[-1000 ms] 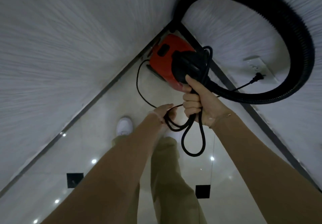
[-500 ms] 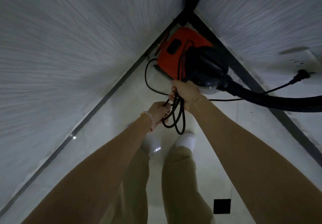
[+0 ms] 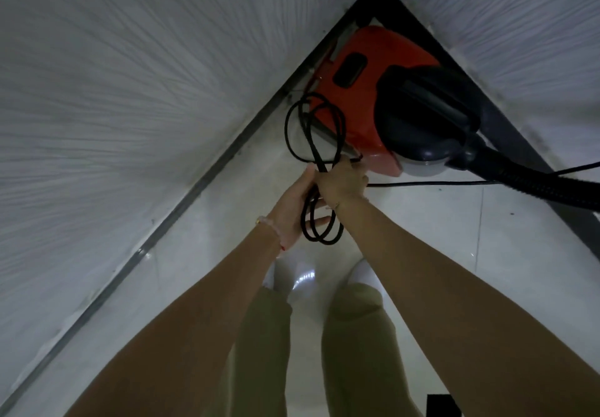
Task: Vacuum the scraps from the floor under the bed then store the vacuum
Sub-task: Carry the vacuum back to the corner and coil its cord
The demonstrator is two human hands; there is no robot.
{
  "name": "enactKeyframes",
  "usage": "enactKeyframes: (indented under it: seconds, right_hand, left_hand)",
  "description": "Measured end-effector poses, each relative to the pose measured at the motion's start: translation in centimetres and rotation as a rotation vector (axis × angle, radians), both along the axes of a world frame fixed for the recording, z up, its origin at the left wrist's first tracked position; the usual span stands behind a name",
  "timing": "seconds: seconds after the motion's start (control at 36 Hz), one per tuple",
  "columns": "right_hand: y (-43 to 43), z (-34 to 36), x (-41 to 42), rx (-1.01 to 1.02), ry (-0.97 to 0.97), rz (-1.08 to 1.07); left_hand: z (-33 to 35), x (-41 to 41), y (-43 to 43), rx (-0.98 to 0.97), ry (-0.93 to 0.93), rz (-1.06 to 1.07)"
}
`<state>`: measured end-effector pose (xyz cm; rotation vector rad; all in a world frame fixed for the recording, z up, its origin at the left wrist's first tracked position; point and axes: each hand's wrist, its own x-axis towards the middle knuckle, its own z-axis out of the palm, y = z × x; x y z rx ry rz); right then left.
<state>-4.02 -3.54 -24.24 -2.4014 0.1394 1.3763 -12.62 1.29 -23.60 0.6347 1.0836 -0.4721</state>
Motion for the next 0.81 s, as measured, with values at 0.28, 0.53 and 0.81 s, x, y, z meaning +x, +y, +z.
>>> enactKeyframes:
  seconds: [0.28, 0.53, 0.81]
  right_hand:
    - [-2.1, -1.7, -2.0, 0.160, -0.104, 0.021]
    - [-7.8, 0.7, -5.4, 0.217, -0.063, 0.298]
    - [-10.4, 4.0, -7.2, 0.234, -0.487, 0.109]
  left_hand:
    - [-0.8, -1.3, -0.9, -0.144, 0.045, 0.154]
    - [-0.2, -1.8, -2.3, -0.261, 0.107, -0.143]
    - [0.7, 0.5, -3.6, -0.120, 0.195, -0.004]
